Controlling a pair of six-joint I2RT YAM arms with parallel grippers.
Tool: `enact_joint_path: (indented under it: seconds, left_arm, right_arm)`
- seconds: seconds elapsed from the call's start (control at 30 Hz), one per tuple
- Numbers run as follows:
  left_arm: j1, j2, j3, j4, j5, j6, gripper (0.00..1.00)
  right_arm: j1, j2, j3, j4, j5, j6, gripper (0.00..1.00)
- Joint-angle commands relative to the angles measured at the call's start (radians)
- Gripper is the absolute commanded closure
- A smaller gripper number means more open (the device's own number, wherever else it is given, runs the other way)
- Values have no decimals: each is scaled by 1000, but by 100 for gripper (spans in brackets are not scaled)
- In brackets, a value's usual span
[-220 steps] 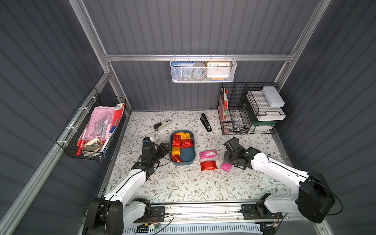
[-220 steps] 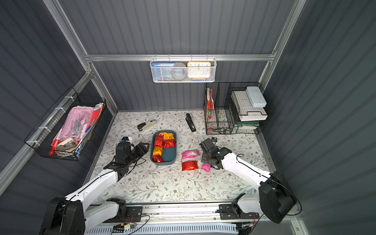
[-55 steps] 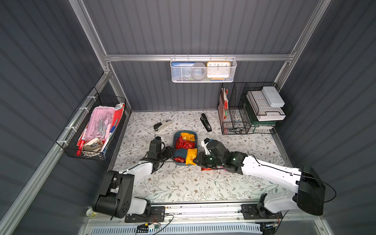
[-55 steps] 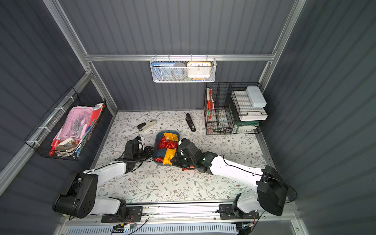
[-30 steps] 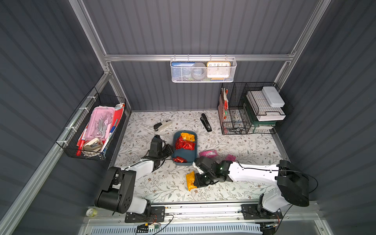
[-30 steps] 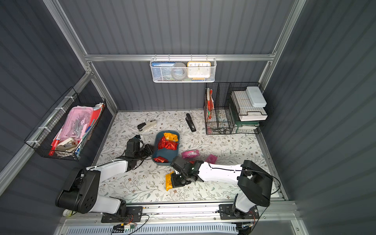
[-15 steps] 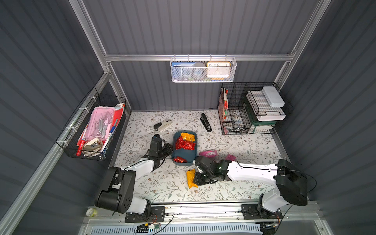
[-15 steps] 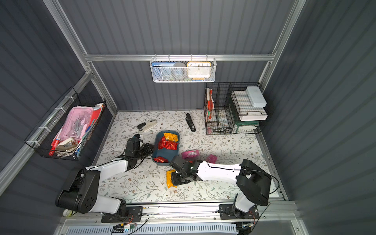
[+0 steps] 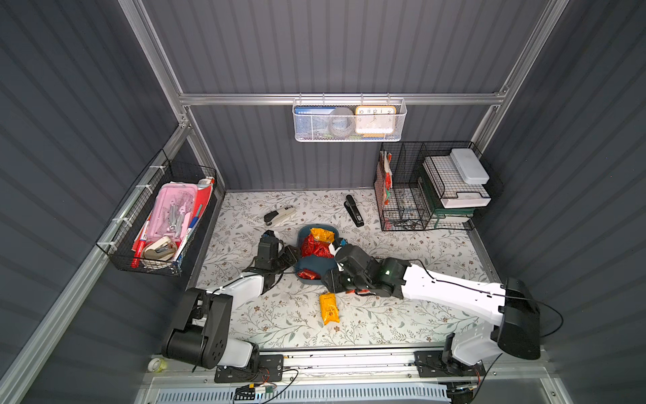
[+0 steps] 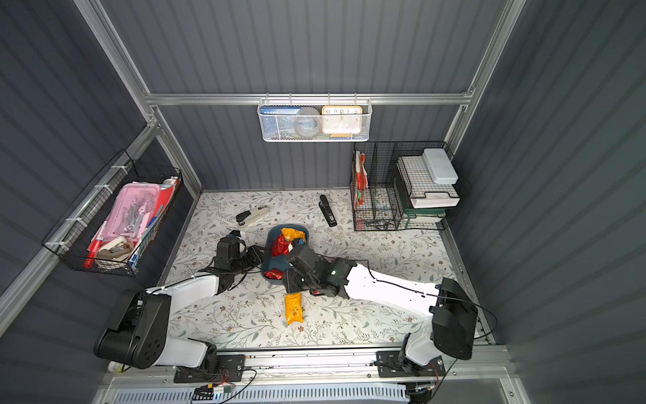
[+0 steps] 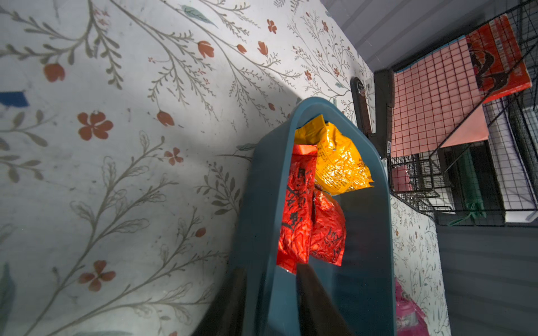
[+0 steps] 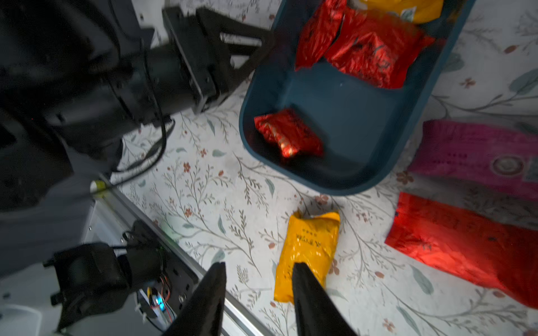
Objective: Take the tea bags out of the storage box
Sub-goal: Pick up the tea bag from the storage box.
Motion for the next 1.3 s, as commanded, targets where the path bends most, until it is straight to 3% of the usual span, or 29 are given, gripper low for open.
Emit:
enact_joint_path:
  seconds: [0.0, 0.2, 0.53, 0.93, 1.13, 1.27]
  left_arm:
    - [-4, -41, -8, -37, 5, 15, 57]
    - [-4, -108, -4, -123, -61, 19, 50]
    - [-3, -268, -78, -270, -227, -107, 51]
    - [-3, -293, -113, -234, -149, -106, 52]
    - [-3, -302, -117, -232, -140, -103, 53]
    - [-3, -320, -121, -233, -141, -103, 53]
  right_arm:
    - [-35, 95, 79, 52, 92, 111, 56]
    - [-74, 250, 192, 67, 138, 252, 54]
    - [-120, 447, 243, 195, -5, 372, 50]
    - [-145, 560, 302, 240, -14, 355, 50]
    - [-154, 611, 348, 245, -26, 360, 62]
    - [-154, 633, 358, 244, -25, 364, 63]
